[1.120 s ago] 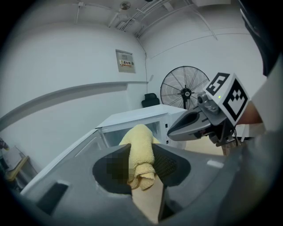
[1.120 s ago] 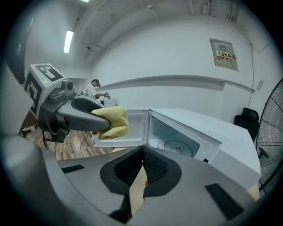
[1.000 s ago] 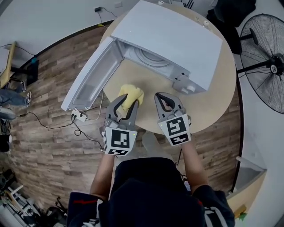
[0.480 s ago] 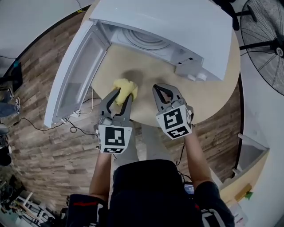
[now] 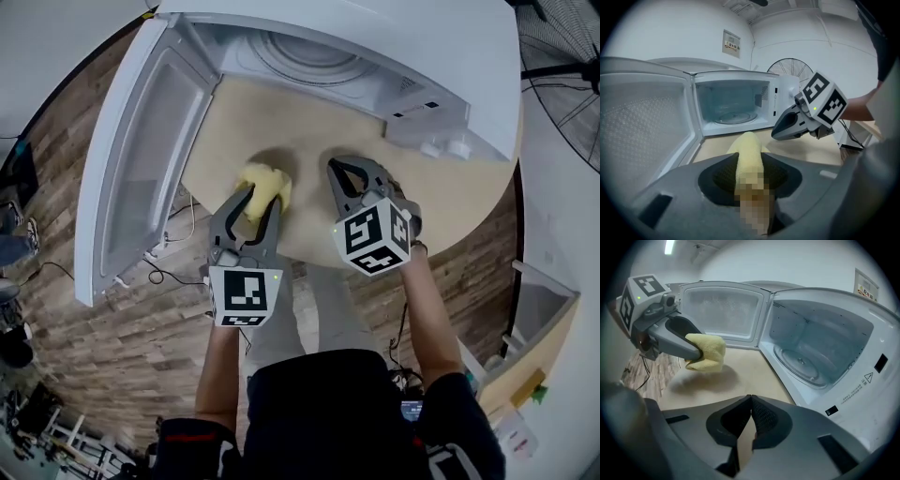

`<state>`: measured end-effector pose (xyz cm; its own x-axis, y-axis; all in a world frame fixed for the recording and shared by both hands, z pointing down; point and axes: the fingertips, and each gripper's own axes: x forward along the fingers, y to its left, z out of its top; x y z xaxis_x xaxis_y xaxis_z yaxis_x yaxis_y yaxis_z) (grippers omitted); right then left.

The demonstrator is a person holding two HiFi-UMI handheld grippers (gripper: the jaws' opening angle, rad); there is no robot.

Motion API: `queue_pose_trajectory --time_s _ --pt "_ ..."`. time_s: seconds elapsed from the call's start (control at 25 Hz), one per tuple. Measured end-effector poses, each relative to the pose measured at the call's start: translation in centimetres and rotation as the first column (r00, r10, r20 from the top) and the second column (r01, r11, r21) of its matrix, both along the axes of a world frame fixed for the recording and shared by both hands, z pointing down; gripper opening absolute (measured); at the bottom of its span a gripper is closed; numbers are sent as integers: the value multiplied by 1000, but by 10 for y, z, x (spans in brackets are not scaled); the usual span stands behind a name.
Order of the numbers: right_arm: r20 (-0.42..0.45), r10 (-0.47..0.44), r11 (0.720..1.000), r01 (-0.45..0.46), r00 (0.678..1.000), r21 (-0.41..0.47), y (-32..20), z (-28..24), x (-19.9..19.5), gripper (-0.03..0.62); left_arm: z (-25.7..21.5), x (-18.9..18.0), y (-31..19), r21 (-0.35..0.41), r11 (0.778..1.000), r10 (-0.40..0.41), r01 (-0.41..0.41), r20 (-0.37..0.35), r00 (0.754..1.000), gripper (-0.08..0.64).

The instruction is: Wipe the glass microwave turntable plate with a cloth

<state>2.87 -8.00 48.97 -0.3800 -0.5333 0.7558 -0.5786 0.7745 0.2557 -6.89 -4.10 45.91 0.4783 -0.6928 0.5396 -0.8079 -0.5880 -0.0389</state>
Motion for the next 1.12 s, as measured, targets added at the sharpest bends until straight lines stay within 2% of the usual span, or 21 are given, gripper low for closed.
queue_pose_trajectory --time_s 0.32,0.64,0.76,0.88,1.12 --pt "-79 -4 997 10 997 75 -34 13 5 12 30 -16 -4 -8 1000 -12 13 11 1000 127" --pt "-106 62 979 -40 992 199 -72 6 7 15 42 -26 -13 9 1000 -19 19 17 1000 127" --pt "-103 79 975 -55 992 215 -80 4 7 76 43 -26 -16 13 1000 -14 14 22 1000 127" --pt "-109 86 971 -59 990 233 -86 4 7 99 43 -31 -23 18 999 -41 40 14 999 127" --pt "-85 132 963 -108 988 247 -95 6 6 195 42 -39 -34 31 997 -68 68 14 998 127"
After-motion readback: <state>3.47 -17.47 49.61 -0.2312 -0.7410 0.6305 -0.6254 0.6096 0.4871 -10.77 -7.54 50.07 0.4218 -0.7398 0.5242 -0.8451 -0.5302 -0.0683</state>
